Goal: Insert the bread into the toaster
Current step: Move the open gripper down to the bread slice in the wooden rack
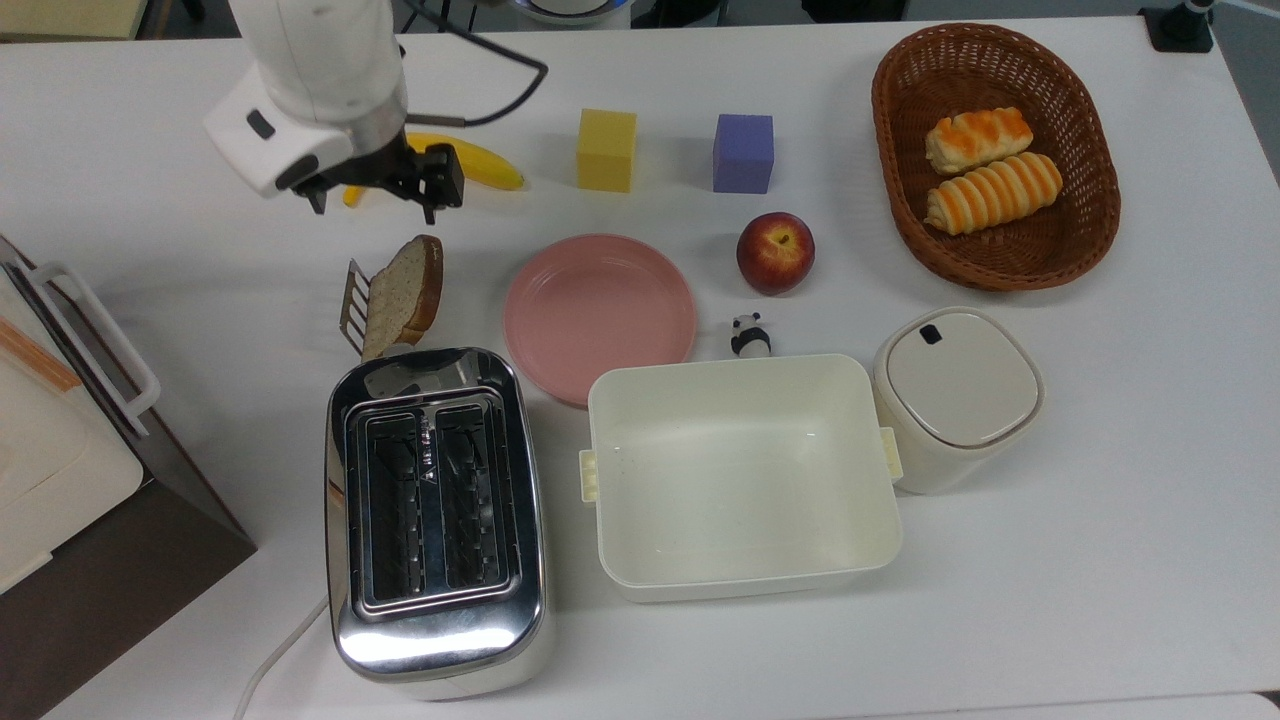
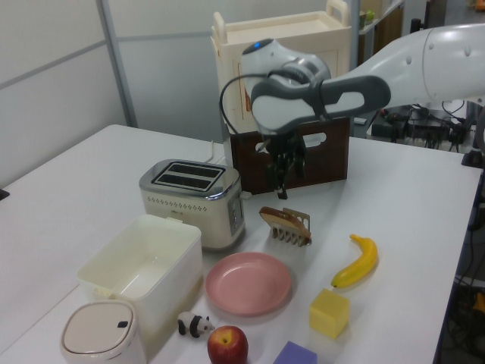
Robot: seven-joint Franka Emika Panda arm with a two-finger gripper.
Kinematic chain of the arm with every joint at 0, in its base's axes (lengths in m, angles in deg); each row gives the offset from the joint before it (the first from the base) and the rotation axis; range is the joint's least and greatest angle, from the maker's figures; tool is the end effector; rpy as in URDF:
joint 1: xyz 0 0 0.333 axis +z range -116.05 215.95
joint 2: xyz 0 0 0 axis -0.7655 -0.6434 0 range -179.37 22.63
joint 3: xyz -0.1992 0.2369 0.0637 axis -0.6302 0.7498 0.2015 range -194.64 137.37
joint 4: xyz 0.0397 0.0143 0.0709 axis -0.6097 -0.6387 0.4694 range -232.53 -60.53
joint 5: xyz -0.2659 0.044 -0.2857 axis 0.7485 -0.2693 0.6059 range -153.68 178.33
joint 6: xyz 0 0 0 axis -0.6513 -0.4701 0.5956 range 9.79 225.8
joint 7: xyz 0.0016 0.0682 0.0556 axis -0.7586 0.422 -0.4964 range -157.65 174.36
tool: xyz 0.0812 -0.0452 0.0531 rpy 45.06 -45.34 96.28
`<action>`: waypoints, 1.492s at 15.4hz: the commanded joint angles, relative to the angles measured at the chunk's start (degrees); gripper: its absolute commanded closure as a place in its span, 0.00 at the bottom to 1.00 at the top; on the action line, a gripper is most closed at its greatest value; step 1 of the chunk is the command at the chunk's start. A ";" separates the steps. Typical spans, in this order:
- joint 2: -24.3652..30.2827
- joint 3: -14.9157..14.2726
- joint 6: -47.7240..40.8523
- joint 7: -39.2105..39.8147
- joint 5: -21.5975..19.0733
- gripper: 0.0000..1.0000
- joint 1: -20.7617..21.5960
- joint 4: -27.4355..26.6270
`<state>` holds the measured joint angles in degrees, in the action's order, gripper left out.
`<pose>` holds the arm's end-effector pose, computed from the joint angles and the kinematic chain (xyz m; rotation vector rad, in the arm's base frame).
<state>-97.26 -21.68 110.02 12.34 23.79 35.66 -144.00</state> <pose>0.6373 -0.1097 0.4615 2.9916 -0.0273 -0.2043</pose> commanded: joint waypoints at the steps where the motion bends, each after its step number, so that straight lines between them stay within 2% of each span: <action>1: -0.01 -0.10 2.99 -2.92 1.98 0.00 0.75 -2.62; 11: -0.45 0.51 3.52 -2.93 2.07 0.00 2.33 -2.35; 18: -5.10 0.51 6.95 -4.94 3.73 0.00 3.30 -2.44; 22: -5.37 0.60 7.21 -5.13 4.27 0.00 3.21 -2.35; 23: -5.37 0.51 7.13 -5.13 4.27 0.04 3.21 -2.35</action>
<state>-103.69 -20.98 116.16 8.90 27.00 38.46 -145.44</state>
